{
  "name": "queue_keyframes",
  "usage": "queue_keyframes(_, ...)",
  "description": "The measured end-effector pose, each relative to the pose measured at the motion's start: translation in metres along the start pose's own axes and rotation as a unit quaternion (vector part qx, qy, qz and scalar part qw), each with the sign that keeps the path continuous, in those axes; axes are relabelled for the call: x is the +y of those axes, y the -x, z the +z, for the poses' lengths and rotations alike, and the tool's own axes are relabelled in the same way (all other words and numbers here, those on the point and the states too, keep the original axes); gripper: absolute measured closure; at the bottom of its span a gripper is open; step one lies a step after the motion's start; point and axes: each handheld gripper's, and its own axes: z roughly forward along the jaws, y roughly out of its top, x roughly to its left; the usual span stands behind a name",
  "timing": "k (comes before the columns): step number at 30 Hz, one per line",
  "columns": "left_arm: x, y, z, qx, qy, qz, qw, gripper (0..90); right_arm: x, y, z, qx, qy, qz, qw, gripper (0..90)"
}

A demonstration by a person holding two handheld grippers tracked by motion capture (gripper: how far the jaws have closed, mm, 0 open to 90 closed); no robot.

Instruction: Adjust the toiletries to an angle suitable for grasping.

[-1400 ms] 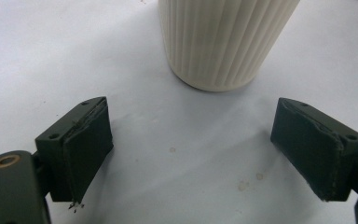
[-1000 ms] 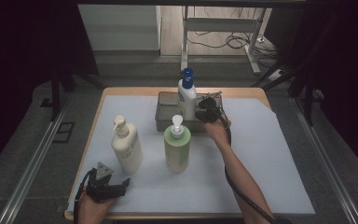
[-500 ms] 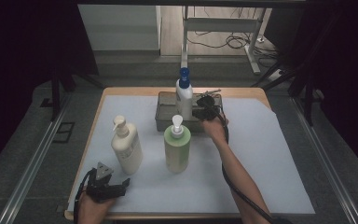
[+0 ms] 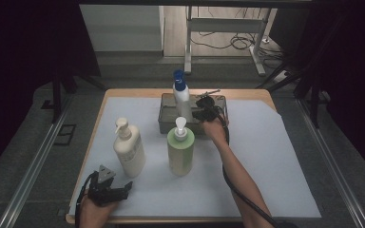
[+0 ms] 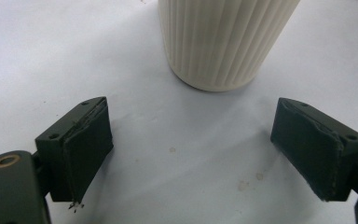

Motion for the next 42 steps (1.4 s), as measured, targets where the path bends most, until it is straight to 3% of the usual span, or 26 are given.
queue_keyframes(23,0.0000,0.0000,0.0000,0.000,0.000,0.000,1.0000,12.1,-0.0006,-0.0007,0.0006,-0.014,-0.017,-0.021,0.9995,88.6)
queue_keyframes(25,0.0000,0.0000,0.0000,0.000,0.000,0.000,1.0000,12.2,-0.0002,-0.0005,0.0006,-0.017,-0.017,-0.011,0.9997,89.1)
queue_keyframes(31,0.0000,0.0001,0.0001,0.000,0.001,-0.001,1.0000,12.1,0.0018,0.0024,0.0008,-0.003,-0.034,-0.014,0.9993,88.7)
queue_keyframes(34,0.0000,0.0001,0.0001,0.000,0.001,-0.001,1.0000,12.1,0.0019,0.0032,0.0020,0.001,-0.034,-0.003,0.9994,88.7)
queue_keyframes(42,0.0000,0.0000,0.0001,-0.001,0.000,0.000,1.0000,12.1,0.0024,0.0037,0.0046,0.010,-0.037,-0.001,0.9992,88.7)
